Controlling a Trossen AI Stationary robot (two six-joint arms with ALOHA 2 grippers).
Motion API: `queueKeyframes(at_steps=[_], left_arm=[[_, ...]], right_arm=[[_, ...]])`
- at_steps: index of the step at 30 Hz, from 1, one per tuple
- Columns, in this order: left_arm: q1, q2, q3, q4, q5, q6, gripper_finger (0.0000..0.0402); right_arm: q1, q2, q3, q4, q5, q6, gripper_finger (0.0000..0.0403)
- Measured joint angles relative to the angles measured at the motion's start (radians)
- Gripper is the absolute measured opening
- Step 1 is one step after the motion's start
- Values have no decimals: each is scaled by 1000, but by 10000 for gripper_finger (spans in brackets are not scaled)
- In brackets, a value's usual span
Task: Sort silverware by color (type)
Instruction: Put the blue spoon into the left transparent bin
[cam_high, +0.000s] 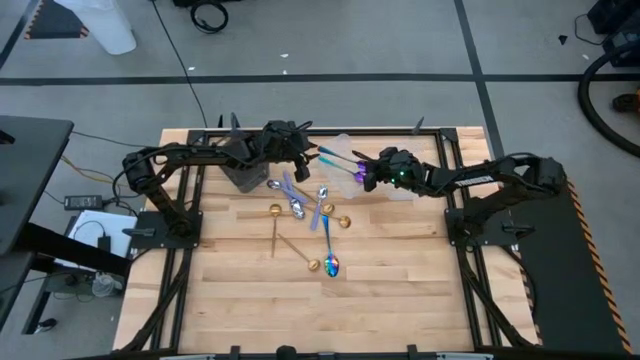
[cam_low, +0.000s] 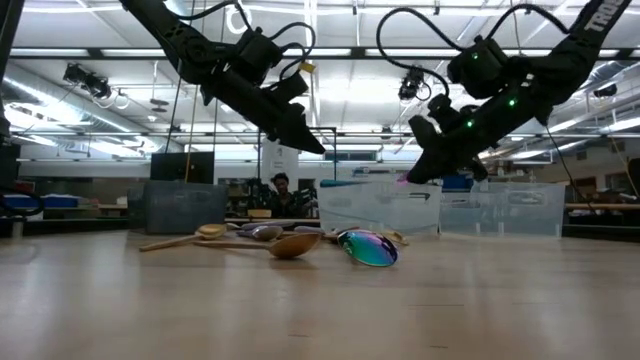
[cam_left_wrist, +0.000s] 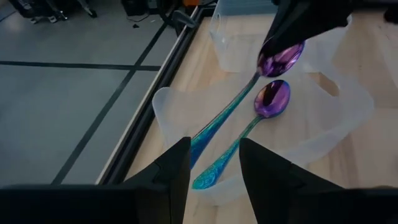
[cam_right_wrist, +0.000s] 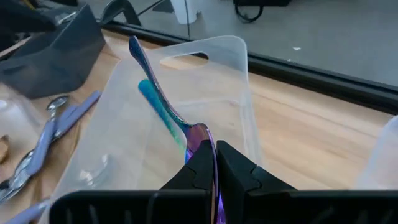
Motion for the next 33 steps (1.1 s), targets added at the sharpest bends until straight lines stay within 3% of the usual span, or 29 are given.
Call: queueKeyframes(at_steps=[8,33], left_arm=[[2,0,0,-2,0,0,144],[2,0,1,-28,-1,8,144]], right_arm=[[-20,92,3,65,2,1,18],[-42,20,0,8,-126,-140,18]])
